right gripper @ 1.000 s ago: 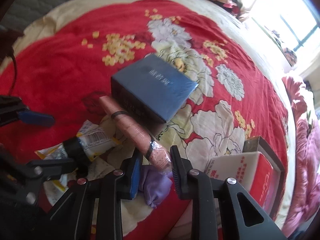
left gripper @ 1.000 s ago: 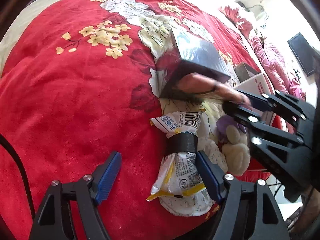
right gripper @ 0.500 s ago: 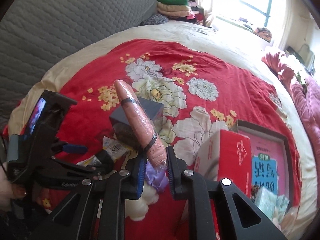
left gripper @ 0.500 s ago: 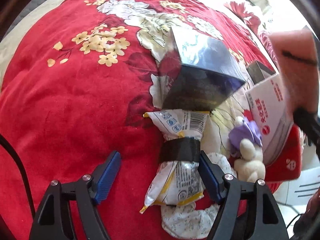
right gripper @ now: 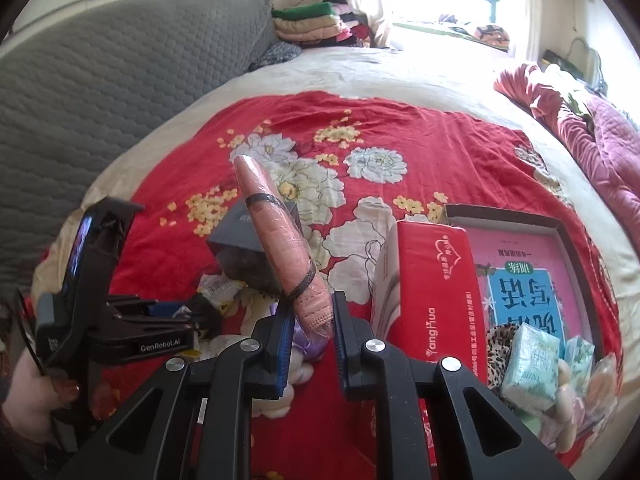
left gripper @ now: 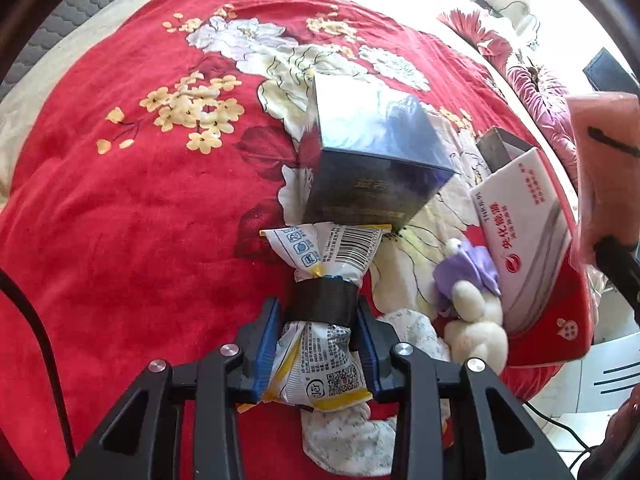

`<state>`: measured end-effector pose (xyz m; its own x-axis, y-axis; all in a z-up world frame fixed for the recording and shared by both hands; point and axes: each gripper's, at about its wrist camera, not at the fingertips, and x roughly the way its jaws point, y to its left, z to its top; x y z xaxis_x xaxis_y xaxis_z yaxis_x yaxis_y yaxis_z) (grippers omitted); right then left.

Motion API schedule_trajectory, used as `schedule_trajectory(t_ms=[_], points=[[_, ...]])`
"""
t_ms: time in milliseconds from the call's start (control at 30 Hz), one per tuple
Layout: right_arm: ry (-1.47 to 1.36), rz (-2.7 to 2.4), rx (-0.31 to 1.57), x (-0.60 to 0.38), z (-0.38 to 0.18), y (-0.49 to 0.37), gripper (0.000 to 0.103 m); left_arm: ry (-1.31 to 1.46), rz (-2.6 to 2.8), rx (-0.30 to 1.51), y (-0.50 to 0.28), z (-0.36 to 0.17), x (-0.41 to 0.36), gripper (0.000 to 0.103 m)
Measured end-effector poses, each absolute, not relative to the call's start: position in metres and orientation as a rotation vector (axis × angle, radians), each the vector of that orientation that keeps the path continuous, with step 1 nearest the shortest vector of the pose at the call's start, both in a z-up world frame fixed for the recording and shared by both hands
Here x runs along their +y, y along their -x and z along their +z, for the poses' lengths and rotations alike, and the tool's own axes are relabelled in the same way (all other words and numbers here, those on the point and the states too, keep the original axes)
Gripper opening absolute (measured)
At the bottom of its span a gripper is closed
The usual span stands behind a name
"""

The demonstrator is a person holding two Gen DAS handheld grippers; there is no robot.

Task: Organize soft objects
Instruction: 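Carry the snack packet with the left tool while the right tool carries the pink plush toward the tray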

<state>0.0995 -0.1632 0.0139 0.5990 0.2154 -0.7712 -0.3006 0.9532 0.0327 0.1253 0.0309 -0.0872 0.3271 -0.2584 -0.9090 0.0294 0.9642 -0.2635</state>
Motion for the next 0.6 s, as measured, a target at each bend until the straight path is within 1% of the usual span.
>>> schedule_trajectory(t_ms=[367, 600], points=[[-0.011, 0.278, 0.84, -0.19, 0.038, -0.085, 0.019, 0.098, -0.165, 1.133, -0.099, -0.045, 0.012, 0.036], [-0.054, 0.265, 0.805, -0.206, 0.055, -0.073, 0.019, 0.073, -0.18, 1.092, -0.086, -0.018, 0.002, 0.036]])
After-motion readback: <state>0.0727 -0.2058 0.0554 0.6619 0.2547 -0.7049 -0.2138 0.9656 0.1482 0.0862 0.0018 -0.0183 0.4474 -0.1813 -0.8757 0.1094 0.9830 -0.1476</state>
